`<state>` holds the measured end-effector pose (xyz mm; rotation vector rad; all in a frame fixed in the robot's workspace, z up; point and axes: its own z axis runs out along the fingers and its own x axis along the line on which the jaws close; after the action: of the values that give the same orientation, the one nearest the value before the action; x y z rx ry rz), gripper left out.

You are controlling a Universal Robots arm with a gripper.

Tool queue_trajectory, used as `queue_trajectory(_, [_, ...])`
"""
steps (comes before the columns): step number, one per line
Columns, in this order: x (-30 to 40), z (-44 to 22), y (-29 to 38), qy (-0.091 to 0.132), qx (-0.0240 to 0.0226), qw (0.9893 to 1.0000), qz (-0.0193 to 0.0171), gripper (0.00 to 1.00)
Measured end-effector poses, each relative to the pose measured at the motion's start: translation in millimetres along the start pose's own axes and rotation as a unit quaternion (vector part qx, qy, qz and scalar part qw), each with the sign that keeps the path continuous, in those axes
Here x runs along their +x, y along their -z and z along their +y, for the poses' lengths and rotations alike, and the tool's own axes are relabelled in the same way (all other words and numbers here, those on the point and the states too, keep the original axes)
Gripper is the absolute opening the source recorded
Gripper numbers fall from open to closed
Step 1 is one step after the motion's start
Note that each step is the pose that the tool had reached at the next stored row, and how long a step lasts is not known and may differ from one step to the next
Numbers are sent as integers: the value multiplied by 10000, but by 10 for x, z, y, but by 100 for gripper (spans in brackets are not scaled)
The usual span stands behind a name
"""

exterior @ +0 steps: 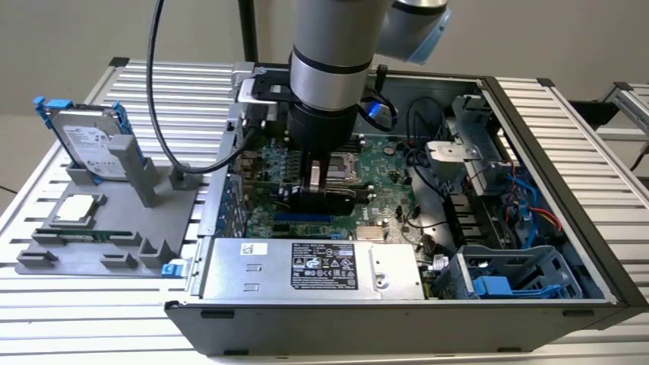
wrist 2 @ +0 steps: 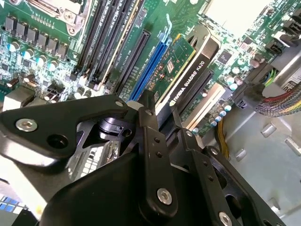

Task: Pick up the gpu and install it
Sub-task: 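Insert the gpu into the slot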

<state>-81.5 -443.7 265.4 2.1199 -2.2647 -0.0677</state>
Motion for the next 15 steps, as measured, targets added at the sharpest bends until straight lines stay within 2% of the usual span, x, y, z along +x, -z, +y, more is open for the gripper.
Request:
queue_trajectory(10, [0, 1, -25, 0, 0, 10000, -6, 0])
queue_trajectory(15, [0, 0, -67, 1, 0, 10000, -6, 0])
